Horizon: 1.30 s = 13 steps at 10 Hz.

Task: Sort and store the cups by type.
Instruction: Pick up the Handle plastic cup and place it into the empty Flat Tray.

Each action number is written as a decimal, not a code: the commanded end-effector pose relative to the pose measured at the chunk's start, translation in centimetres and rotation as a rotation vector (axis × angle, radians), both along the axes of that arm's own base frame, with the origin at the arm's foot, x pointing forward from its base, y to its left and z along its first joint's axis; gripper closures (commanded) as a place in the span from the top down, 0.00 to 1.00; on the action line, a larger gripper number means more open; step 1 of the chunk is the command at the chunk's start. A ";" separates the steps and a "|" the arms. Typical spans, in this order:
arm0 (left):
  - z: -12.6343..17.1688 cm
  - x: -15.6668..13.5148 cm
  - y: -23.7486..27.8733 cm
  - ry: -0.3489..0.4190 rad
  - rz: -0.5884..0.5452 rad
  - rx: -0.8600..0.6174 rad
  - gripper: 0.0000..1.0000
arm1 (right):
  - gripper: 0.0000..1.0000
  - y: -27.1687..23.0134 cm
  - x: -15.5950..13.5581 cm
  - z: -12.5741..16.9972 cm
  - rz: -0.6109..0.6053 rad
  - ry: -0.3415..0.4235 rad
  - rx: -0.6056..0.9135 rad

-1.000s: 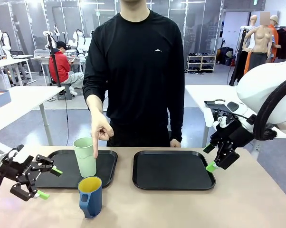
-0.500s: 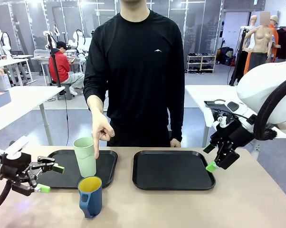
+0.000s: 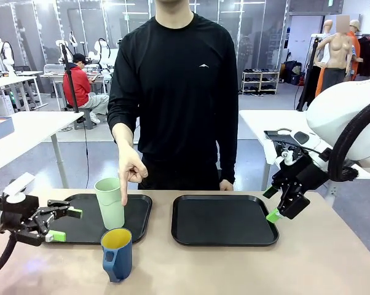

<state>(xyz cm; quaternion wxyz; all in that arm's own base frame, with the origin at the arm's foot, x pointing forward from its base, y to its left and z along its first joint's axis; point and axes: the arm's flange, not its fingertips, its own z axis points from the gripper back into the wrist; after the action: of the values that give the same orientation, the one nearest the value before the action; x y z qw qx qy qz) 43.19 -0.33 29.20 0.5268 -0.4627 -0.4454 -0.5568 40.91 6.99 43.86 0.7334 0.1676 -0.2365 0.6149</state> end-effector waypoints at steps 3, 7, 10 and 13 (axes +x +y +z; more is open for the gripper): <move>-0.4 -0.3 -0.5 -0.009 -0.033 0.011 1.00 | 1.00 0.0 -0.3 0.1 -0.004 0.000 -0.009; -0.4 -0.3 -0.5 -0.009 -0.033 0.011 1.00 | 1.00 0.0 -0.3 0.1 -0.004 0.000 -0.009; -1.4 0.3 -1.1 0.017 -0.024 0.005 1.00 | 1.00 0.0 -0.3 0.1 -0.004 0.000 -0.009; -3.9 1.0 -2.0 0.036 -0.024 0.027 1.00 | 1.00 0.0 -0.3 0.1 -0.004 0.000 -0.009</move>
<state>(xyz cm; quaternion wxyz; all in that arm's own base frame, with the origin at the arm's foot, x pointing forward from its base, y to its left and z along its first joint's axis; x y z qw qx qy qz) 43.10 -1.70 26.16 0.5337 -0.4785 -0.4193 -0.5571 40.91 6.97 43.86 0.7334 0.1677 -0.2366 0.6149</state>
